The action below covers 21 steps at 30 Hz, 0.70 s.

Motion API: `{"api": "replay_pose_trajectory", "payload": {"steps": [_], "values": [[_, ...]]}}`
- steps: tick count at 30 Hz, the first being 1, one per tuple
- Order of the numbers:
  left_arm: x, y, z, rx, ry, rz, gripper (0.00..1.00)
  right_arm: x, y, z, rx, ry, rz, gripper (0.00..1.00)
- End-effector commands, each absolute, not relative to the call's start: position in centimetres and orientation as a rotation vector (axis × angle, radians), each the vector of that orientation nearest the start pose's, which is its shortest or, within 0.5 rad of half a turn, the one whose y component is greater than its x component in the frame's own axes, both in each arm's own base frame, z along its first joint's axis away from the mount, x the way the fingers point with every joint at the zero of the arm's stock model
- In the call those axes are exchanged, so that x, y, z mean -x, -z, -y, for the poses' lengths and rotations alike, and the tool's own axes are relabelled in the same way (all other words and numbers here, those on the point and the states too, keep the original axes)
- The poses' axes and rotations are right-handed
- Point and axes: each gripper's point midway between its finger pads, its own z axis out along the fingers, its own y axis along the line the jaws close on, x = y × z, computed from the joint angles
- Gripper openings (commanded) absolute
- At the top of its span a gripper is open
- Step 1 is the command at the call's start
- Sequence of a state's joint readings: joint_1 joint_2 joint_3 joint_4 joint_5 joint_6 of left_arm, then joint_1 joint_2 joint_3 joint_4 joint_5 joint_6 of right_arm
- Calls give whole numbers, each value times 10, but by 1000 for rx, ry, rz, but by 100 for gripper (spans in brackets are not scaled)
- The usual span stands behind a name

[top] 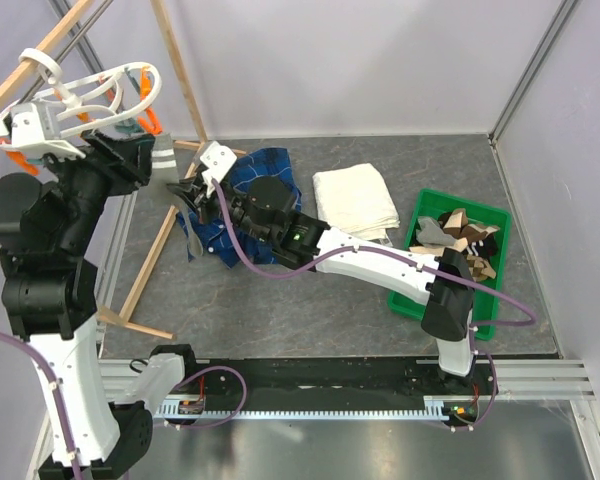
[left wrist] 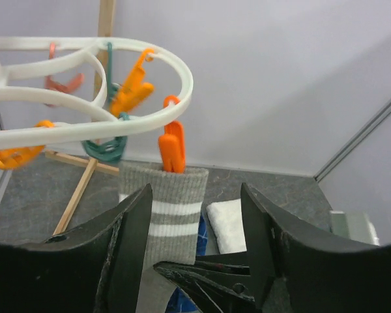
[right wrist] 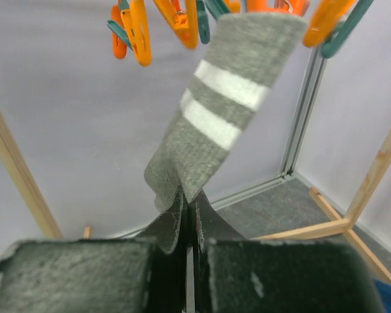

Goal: Remove the socks clipped to the hanger
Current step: Remove the sock from the hanger.

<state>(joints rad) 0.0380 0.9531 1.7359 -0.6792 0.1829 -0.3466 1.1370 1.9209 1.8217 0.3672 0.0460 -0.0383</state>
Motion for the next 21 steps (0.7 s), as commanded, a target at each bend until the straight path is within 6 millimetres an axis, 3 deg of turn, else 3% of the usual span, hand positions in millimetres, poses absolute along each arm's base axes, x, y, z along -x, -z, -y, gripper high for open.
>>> {"api": "replay_pose_trajectory", "payload": {"steps": [1, 4, 10, 15, 20, 21], "values": [[-222, -554, 24, 173, 320, -1395, 63, -259, -447, -544, 683, -931, -1146, 0], [-212, -565, 28, 151, 339, -1364, 63, -247, -447, -551, 708, -942, -1136, 0], [-220, -567, 45, 117, 450, -1380, 61, -232, -447, -559, 730, -935, -1112, 0], [-241, -562, 43, 123, 433, -1414, 60, -232, -445, -568, 735, -904, -1103, 0], [-258, -562, 42, 122, 427, -1432, 58, -243, -437, -578, 737, -789, -1120, 0], [-260, -562, 38, 132, 408, -1433, 57, -245, -443, -577, 721, -785, -1115, 0]]}}
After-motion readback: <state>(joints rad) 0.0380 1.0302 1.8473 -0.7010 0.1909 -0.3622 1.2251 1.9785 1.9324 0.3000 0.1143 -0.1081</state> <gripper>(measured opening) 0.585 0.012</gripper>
